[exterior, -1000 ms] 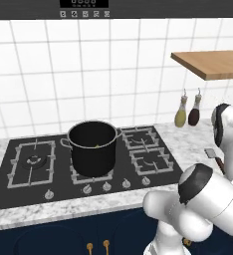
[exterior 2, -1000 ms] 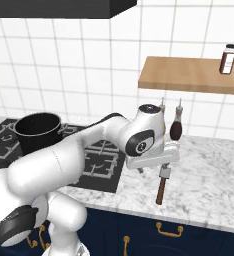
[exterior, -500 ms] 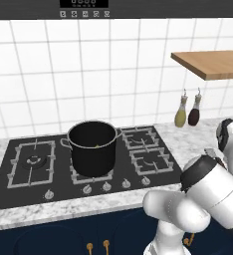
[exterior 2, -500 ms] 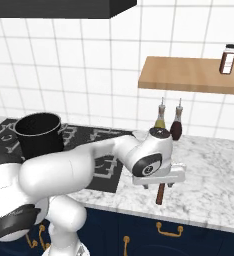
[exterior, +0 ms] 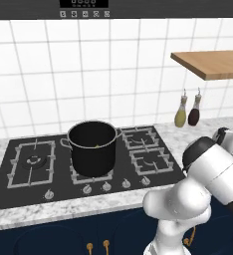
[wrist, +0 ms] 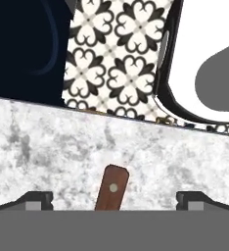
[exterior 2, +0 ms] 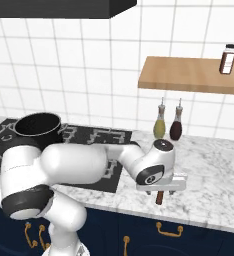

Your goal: Put the cucumber and onion in the pot. Retrieve the spatula and lightly stir the vegetables in the pot.

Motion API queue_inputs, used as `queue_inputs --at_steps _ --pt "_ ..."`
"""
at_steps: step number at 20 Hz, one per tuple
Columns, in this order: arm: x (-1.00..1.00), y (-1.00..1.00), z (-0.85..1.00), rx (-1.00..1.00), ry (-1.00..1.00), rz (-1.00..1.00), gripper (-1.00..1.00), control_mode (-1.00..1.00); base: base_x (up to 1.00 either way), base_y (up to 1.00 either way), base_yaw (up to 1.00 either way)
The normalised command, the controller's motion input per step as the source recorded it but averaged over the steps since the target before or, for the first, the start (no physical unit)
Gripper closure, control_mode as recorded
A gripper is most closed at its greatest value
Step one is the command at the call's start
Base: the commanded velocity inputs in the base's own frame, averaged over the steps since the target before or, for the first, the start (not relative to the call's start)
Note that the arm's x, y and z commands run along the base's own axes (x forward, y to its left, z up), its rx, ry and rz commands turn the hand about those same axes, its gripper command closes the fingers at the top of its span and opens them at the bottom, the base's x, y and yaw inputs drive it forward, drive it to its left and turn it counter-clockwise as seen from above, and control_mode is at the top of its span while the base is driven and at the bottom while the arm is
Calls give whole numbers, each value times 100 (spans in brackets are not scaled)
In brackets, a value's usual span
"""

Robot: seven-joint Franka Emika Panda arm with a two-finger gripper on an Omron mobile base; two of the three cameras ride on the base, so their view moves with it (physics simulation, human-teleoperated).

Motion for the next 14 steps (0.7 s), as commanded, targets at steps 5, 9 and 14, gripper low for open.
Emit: queue_inputs --at_steps 5,9,14 --pt "48 23 -55 0 0 -28 -100 -100 0 0 0" --pt "25 30 -55 0 0 -26 -100 -100 0 0 0" --pt "12 22 -51 0 0 -25 -100 -100 0 0 0"
